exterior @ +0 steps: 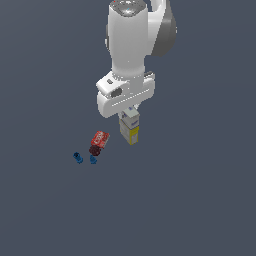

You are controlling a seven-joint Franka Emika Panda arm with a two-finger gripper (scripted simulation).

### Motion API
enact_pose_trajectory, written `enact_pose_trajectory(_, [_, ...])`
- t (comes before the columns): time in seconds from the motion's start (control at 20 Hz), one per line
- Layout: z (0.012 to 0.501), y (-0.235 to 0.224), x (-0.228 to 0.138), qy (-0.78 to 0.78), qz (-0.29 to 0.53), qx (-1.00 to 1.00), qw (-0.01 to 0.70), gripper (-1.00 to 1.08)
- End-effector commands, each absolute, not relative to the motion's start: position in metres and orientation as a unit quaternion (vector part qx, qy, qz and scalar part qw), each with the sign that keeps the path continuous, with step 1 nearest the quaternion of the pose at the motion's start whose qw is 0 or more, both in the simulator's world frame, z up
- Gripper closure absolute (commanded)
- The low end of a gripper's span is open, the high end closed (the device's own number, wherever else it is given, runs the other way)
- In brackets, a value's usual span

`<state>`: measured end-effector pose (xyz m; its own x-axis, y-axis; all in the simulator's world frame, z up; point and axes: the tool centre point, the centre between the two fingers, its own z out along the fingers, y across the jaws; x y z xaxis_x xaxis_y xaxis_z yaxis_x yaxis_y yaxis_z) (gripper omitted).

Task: Pick up a designated object from a clutter of objects.

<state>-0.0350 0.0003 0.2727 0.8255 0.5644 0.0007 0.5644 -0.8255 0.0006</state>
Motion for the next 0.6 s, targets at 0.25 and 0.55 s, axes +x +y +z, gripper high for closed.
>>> enact_pose_trajectory(0.25, [0.315, -0.005, 0.004, 0.295, 0.0, 0.955, 0.0, 1.08])
enact_pose_trajectory(0.55, [0.345, -0.008, 0.032, 0.296, 0.0, 0.955, 0.0, 1.08])
